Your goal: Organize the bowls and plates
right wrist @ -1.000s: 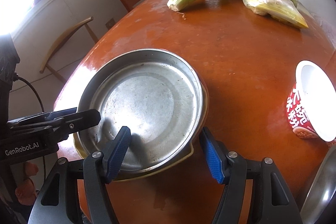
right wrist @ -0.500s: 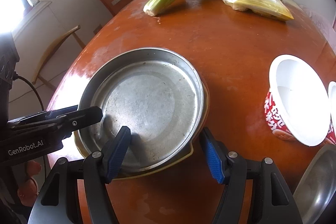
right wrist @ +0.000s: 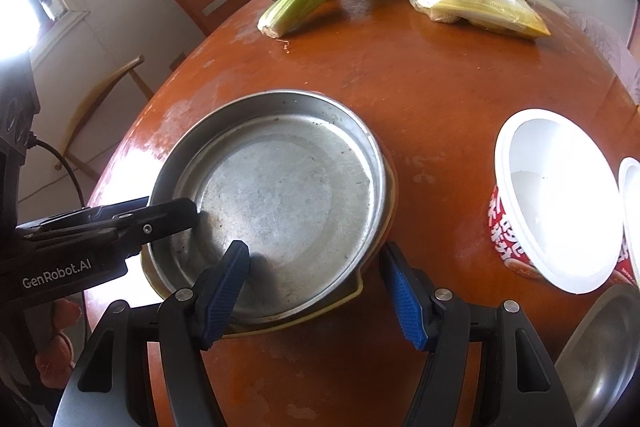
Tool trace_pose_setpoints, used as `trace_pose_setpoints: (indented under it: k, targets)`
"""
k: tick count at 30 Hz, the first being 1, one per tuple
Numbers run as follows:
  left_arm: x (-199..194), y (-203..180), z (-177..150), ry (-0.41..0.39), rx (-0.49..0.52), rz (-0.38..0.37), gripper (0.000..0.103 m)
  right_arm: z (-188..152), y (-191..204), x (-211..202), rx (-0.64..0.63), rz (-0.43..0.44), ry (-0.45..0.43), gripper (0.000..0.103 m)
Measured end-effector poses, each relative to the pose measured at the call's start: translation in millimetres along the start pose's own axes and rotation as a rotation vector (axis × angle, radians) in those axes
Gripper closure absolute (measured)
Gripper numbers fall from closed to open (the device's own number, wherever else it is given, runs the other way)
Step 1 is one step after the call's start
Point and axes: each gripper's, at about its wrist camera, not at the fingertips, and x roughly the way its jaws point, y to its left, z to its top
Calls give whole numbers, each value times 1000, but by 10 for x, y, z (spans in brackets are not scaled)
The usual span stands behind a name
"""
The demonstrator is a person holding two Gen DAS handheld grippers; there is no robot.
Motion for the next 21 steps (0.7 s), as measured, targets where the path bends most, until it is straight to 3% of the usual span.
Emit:
trace_pose_setpoints:
  k: [21]
  targets:
    - [-193,136,-29,-43,-33,83,51,-41,-75,-355,6,-9,-99,33]
